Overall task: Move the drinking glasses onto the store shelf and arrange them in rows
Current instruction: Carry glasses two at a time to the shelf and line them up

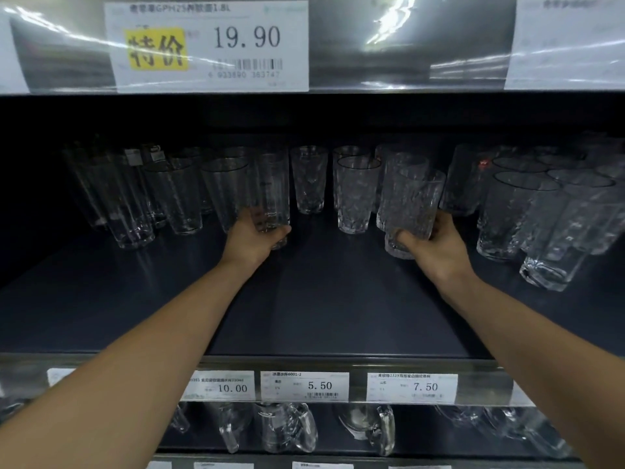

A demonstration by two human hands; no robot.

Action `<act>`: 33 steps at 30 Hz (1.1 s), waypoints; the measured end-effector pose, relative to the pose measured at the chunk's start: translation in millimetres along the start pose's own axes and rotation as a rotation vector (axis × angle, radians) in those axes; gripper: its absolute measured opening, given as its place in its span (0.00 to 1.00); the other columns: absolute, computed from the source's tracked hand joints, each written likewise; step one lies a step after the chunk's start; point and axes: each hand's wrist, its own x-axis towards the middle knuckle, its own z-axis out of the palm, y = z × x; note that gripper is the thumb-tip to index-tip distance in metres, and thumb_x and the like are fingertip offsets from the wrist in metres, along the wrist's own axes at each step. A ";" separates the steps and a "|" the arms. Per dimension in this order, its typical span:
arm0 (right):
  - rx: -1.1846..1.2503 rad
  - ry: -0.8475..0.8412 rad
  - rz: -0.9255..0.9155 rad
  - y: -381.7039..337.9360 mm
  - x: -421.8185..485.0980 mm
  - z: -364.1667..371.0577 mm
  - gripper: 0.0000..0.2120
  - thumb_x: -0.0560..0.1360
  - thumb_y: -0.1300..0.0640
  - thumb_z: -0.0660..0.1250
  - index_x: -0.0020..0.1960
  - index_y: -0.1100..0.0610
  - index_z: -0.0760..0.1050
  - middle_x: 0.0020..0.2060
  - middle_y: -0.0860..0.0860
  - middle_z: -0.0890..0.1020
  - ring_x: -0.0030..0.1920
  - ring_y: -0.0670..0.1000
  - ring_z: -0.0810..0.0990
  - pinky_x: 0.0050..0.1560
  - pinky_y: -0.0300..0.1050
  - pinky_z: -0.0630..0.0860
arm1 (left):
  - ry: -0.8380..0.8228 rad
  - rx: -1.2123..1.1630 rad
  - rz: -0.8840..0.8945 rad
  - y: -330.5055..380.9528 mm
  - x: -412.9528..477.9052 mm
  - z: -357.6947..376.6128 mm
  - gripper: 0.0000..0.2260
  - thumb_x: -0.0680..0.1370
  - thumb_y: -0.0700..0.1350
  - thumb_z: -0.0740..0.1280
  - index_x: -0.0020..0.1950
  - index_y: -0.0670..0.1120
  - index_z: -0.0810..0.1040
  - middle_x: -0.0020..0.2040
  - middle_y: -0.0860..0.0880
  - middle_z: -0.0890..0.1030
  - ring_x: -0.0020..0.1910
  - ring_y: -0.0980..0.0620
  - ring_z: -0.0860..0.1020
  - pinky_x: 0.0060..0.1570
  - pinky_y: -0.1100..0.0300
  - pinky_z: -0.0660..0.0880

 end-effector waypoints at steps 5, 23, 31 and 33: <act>0.013 0.006 -0.010 -1.2 -0.3 -1.2 0.32 0.70 0.51 0.76 0.70 0.54 0.67 0.55 0.44 0.77 0.55 0.46 0.78 0.54 0.39 0.72 | 0.007 0.006 -0.007 1.5 -0.4 1.3 0.32 0.72 0.49 0.77 0.71 0.42 0.67 0.59 0.51 0.77 0.55 0.56 0.76 0.51 0.69 0.71; 0.026 0.028 0.013 2.5 3.4 -0.4 0.35 0.70 0.51 0.74 0.72 0.55 0.64 0.58 0.45 0.78 0.56 0.47 0.77 0.53 0.39 0.71 | 0.007 0.021 -0.056 8.8 -3.5 1.4 0.29 0.74 0.47 0.76 0.70 0.41 0.68 0.57 0.51 0.76 0.51 0.56 0.75 0.37 0.78 0.70; 0.030 0.022 0.002 2.3 1.5 -1.3 0.35 0.70 0.51 0.75 0.72 0.55 0.64 0.58 0.45 0.77 0.56 0.47 0.77 0.53 0.39 0.70 | 0.021 0.061 -0.056 12.9 -8.5 -0.5 0.28 0.75 0.48 0.74 0.70 0.42 0.68 0.55 0.52 0.76 0.51 0.56 0.74 0.31 0.81 0.67; 0.032 0.017 -0.001 2.1 1.2 -1.4 0.35 0.70 0.50 0.75 0.72 0.55 0.64 0.58 0.44 0.77 0.56 0.47 0.77 0.53 0.39 0.70 | 0.023 0.066 -0.058 14.8 -10.5 -1.8 0.28 0.75 0.49 0.74 0.70 0.42 0.68 0.56 0.52 0.76 0.52 0.56 0.74 0.32 0.80 0.66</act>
